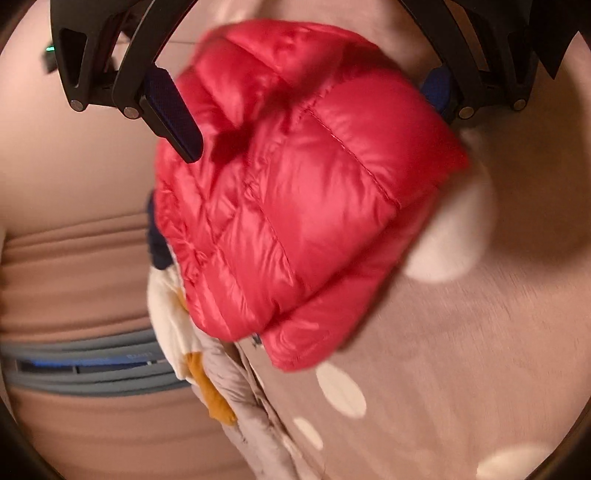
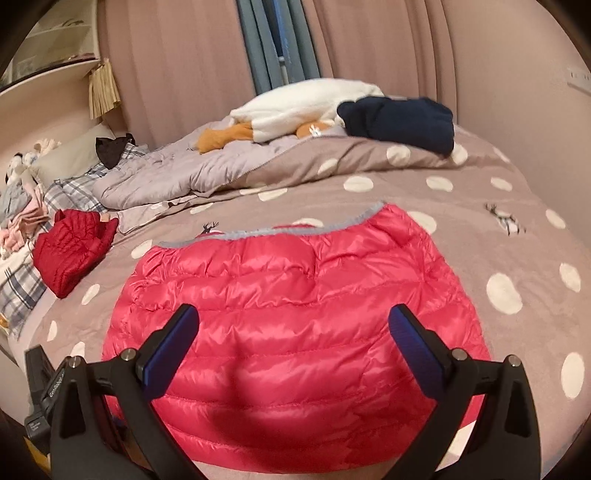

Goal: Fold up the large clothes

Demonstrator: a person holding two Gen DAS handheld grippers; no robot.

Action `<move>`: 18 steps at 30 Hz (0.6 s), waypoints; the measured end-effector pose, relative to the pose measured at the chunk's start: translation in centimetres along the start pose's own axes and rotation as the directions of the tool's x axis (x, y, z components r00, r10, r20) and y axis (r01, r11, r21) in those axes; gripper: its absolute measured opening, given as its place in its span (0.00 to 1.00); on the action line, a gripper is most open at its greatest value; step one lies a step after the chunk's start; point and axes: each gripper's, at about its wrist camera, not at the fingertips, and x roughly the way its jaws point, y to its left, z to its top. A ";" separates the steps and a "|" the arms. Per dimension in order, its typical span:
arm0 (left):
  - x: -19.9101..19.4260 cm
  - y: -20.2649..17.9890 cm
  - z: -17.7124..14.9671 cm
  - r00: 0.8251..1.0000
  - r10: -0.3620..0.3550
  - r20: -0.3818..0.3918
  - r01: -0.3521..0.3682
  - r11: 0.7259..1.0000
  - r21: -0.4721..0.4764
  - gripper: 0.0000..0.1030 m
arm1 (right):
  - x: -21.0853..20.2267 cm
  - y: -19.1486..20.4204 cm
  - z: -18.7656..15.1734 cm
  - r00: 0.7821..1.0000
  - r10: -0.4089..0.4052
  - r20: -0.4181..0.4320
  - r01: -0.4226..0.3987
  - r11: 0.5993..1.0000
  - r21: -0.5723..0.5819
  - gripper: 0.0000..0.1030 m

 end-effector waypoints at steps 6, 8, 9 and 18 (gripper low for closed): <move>-0.5 0.2 0.2 0.997 -0.068 0.030 0.070 0.996 -0.055 0.99 | 0.5 -0.1 -0.2 1.000 -0.016 -0.020 0.016 1.000 0.005 1.00; -0.6 0.4 0.1 0.997 -0.067 0.043 0.069 0.996 -0.051 0.99 | 0.7 -0.2 -0.3 0.999 -0.024 -0.023 0.024 1.000 0.001 1.00; -0.4 0.4 0.1 0.997 -0.062 0.043 0.065 0.997 -0.050 0.99 | 0.8 -0.3 -0.2 0.999 -0.024 -0.030 0.024 1.000 0.002 1.00; 0.3 0.3 0.5 0.997 -0.034 0.076 0.040 0.997 -0.072 0.99 | 1.6 -0.7 -0.4 0.997 -0.042 -0.070 0.041 0.999 -0.009 1.00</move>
